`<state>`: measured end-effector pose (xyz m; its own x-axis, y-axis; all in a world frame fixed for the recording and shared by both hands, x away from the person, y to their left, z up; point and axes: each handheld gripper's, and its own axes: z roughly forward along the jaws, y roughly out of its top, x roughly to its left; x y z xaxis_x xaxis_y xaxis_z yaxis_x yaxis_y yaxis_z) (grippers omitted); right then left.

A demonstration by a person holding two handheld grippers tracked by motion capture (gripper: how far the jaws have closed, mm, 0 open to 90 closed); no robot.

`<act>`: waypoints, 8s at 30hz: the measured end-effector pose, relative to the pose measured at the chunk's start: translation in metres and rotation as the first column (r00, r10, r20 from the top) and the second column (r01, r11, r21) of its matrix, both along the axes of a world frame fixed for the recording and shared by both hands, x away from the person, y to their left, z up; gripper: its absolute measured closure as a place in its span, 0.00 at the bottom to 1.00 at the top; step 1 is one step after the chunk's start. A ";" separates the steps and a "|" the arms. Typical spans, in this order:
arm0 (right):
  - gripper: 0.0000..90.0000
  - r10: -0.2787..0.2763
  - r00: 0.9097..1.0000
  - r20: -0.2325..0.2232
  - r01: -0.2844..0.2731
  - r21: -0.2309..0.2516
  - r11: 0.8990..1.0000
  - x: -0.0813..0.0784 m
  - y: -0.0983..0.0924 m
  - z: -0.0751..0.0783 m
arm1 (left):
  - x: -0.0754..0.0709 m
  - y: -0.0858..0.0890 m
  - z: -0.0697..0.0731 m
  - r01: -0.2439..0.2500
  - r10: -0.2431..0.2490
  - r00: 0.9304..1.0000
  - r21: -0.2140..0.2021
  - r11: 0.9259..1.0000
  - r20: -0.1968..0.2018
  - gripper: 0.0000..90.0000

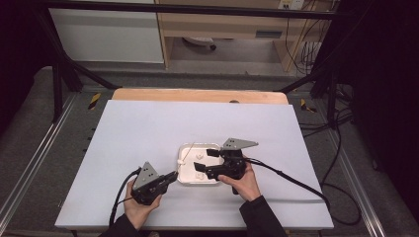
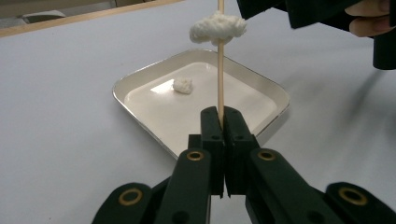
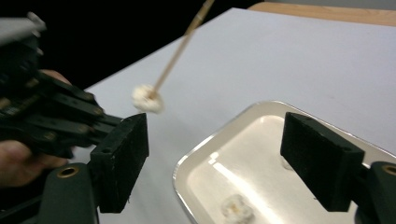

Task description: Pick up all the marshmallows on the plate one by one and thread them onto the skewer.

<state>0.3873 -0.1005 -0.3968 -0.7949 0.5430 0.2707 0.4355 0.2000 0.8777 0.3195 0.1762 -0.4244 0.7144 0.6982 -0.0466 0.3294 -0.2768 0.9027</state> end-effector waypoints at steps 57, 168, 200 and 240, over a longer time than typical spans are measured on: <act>0.78 0.089 0.996 -0.023 -0.092 -0.148 0.985 0.008 0.001 -0.017 | 0.001 0.004 -0.005 0.018 -0.018 1.000 0.021 1.000 -0.020 0.98; 0.93 -0.001 0.999 -0.043 0.014 0.301 0.953 0.016 -0.020 0.017 | -0.011 -0.001 -0.002 0.067 -0.066 0.994 -0.006 0.998 0.092 0.99; 0.83 -0.029 1.000 -0.010 0.030 0.348 0.937 0.012 -0.033 0.030 | -0.010 -0.001 -0.003 0.065 -0.063 0.994 -0.026 0.998 0.085 0.98; 0.86 0.100 0.995 0.015 -0.101 0.261 0.960 0.007 -0.026 0.028 | -0.011 -0.010 -0.004 0.139 -0.141 0.985 0.022 0.990 0.099 0.99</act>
